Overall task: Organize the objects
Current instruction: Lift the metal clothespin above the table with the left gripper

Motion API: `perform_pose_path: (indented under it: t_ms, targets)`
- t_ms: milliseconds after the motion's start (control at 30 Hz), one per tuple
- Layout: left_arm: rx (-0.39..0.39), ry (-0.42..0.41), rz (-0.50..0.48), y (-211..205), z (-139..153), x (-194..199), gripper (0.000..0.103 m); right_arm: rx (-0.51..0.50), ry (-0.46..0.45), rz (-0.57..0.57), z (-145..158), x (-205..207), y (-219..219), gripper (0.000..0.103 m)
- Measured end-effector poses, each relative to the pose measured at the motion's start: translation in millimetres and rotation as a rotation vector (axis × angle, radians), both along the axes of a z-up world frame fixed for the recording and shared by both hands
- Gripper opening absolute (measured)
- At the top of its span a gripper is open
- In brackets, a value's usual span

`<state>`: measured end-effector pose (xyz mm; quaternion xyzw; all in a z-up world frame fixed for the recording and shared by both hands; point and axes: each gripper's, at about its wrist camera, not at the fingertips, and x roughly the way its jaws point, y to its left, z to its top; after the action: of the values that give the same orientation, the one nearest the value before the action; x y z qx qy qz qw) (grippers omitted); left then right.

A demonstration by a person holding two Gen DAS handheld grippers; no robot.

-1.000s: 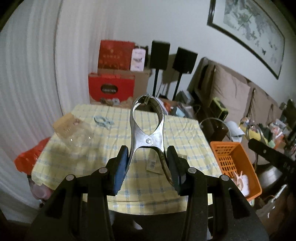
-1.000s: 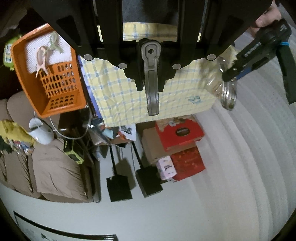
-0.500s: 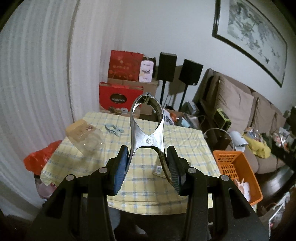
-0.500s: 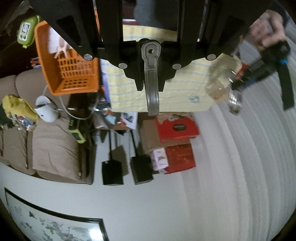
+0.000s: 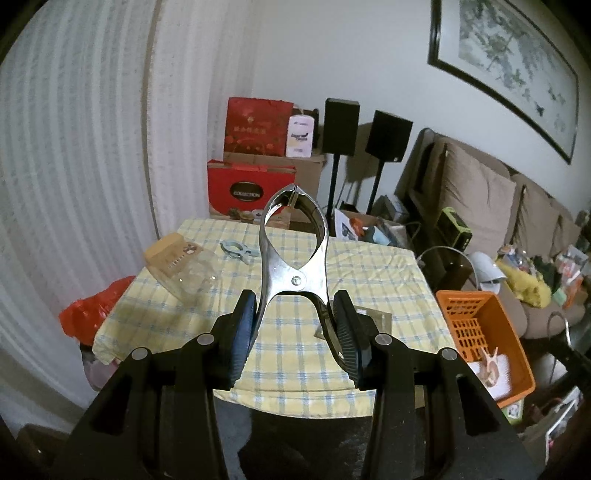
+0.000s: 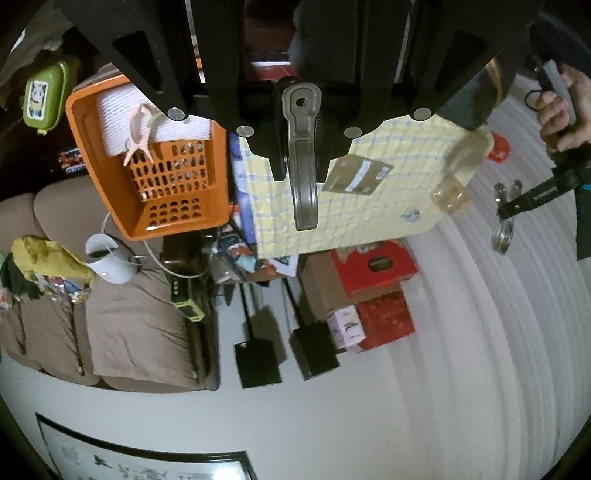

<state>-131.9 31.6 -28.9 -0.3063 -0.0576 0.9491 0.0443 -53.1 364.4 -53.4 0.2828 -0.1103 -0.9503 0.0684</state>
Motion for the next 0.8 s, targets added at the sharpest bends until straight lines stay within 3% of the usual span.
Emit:
perform_pose_path:
  t_ms: [333, 600, 800]
  targets:
    - [-0.013, 0.015, -0.008, 22.0, -5.1, 10.1, 0.04, 0.035, 0.01, 0.005, -3.6, -1.2, 3.2, 0.014]
    - [-0.013, 0.026, 0.025, 23.1, -0.2, 12.4, 0.04, -0.015, -0.019, -0.031, -13.2, -4.8, 30.2, 0.014]
    - [-0.029, -0.003, -0.016, 45.6, -5.1, 2.7, 0.04, -0.005, -0.012, -0.029, -9.9, -3.0, 31.7, 0.014]
